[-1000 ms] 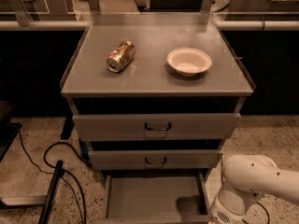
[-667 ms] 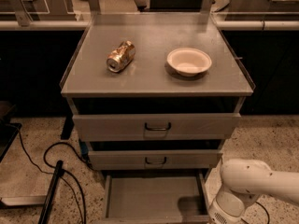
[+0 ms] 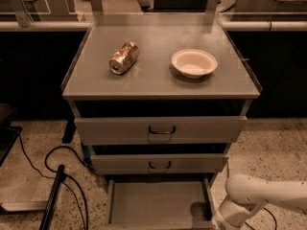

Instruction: Close bottom drawer

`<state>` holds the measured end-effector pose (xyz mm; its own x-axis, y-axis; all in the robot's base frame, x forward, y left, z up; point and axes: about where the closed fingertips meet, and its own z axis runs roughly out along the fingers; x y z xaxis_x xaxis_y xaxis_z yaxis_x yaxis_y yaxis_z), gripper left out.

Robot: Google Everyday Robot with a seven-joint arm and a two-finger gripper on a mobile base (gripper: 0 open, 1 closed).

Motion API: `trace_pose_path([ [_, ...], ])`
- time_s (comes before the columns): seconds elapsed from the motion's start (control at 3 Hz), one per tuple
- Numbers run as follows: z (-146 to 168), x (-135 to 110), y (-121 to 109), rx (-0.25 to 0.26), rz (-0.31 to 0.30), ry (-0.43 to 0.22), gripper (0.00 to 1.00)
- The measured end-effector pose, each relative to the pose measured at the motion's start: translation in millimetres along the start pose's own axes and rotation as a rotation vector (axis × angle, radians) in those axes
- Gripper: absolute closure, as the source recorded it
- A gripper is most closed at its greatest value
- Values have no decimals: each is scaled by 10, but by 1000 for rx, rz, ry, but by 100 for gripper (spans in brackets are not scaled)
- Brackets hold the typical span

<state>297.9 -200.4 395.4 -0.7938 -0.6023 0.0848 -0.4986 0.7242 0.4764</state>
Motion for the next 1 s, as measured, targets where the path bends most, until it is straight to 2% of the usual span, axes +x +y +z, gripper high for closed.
trace_pose_path([
  [0.33, 0, 0, 0, 0, 0, 0, 100],
  [0.67, 221, -10, -96, -60, 35, -6, 100],
  [1.0, 691, -159, -357, -173, 118, -40, 100],
])
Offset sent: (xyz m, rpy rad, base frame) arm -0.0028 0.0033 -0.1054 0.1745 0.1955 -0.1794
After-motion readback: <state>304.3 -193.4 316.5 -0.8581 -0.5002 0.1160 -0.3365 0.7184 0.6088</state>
